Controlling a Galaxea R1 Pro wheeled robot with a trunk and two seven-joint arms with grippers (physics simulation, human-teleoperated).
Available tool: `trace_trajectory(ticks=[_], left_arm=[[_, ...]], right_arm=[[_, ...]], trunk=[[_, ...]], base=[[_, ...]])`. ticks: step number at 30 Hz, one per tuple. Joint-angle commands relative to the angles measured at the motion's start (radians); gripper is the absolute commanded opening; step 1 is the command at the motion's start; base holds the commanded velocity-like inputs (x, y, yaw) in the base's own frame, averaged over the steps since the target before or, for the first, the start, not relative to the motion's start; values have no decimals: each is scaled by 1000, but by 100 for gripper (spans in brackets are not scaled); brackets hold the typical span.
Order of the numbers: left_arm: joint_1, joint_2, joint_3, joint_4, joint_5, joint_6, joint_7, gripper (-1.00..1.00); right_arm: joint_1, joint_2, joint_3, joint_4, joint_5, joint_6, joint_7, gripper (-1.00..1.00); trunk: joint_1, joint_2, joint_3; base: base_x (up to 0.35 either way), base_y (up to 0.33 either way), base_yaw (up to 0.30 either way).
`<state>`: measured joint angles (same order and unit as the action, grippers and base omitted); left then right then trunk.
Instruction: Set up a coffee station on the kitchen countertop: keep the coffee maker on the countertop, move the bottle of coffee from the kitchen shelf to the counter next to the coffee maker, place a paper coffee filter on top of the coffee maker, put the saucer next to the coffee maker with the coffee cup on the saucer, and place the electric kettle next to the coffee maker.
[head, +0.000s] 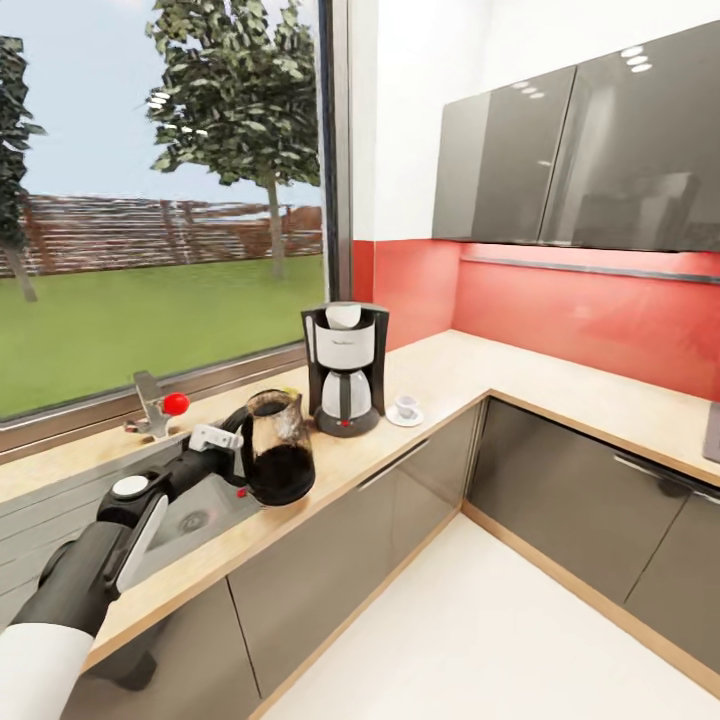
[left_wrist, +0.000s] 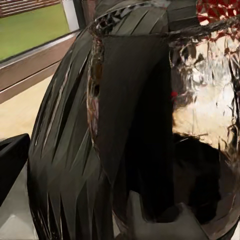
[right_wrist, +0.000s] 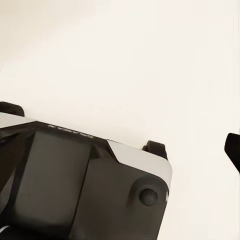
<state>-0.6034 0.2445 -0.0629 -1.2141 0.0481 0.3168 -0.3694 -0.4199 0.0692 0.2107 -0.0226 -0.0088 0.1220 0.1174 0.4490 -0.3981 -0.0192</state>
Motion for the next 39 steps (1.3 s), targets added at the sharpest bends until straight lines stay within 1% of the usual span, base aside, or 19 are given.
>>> trace_trajectory(ticks=[1,5,11,14,17,23,27,30,36,39], left_arm=[[-1,-2,-1,-1,3,7,0,-100],[-1,-10,-1,-1,0,8,0,-100],[0,-11,0,-1,-1,8,-2,-100],[2,-12,0,-1,-1,7,-2,-100],[26,-13,0,-2,-3,7,-1,-100],[45,-12,0,-2,-5,5,-1,-100],[48,-12,1,-2,-5,5,0,-100],[48,-13,0,-2,-4,5,0,-100],[48,-13,1,-2,-5,5,0,-100],[48,-13,1,-2,-5,5,0,-100]], right_arm=[[0,0,6,-2,-1,6,2,100],[0,0,6,-2,-1,6,2,100],[0,0,6,-2,-1,6,2,100],[0,0,6,-2,-1,6,2,100],[0,0,6,-2,-1,6,2,100],[0,0,6,-2,-1,6,2,100],[0,0,6,-2,-1,6,2,100],[0,0,6,-2,-1,7,2,100],[0,0,6,-2,-1,6,2,100],[1,0,6,-2,-1,6,2,100]], trunk=[[1,-2,-2],[1,-2,-2],[1,-2,-2],[1,-2,-2],[1,-2,-2],[1,-2,-2],[1,-2,-2],[1,-2,-2],[1,-2,-2],[1,-2,-2]], base=[[239,-180,0],[189,-216,0],[142,-206,0],[40,-51,0],[10,-12,0],[25,-16,0],[189,-112,0],[65,-19,0],[255,-2,0],[91,0,0]])
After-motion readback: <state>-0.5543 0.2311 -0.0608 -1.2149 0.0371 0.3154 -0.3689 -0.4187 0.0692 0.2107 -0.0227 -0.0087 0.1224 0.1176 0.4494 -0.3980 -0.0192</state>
